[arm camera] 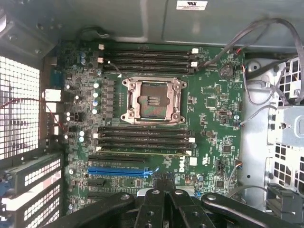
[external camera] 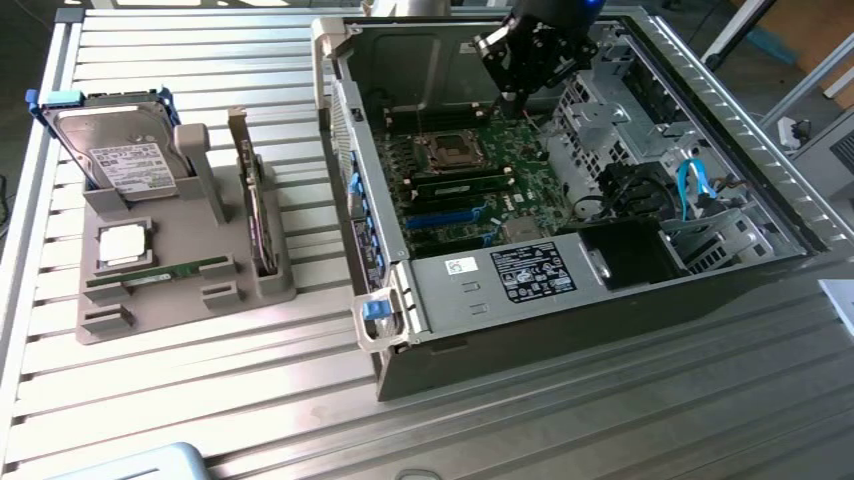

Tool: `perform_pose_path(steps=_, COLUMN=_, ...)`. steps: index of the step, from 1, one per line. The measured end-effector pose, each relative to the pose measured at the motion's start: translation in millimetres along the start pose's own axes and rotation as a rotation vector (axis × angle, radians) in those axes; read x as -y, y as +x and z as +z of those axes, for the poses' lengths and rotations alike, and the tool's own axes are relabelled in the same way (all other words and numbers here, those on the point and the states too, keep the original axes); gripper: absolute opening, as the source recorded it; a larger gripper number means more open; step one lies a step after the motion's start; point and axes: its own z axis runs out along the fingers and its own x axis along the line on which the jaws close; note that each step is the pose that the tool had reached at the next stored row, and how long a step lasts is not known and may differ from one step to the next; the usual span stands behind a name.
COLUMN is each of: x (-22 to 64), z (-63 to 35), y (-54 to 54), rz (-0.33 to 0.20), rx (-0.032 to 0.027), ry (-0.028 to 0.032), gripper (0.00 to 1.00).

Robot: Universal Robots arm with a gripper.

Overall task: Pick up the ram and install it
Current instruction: 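Press down the ram until it locks into place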

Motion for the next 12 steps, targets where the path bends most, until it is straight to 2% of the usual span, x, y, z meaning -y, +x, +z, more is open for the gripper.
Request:
perform_pose_path(steps=2, x=0.0, z=0.0, y=-0.4, rz=0.0, rx=-0.0014, ry=0.0, gripper=0.11)
perform_pose_path(steps=3, x=0.1, z=0.0, y=-1.4, rz=0.0, rx=-0.0092, ry=-0.0004, gripper=0.11)
perform_pose_path(steps=4, x=0.1, z=0.0, y=-1.7, rz=0.0, rx=-0.0111, ry=-0.0004, gripper=0.11)
perform_pose_path(steps=12, x=0.0, z=-3.4, y=-1.3, rz=0.0, rx=-0.0099, ry=-0.0004, gripper=0.11)
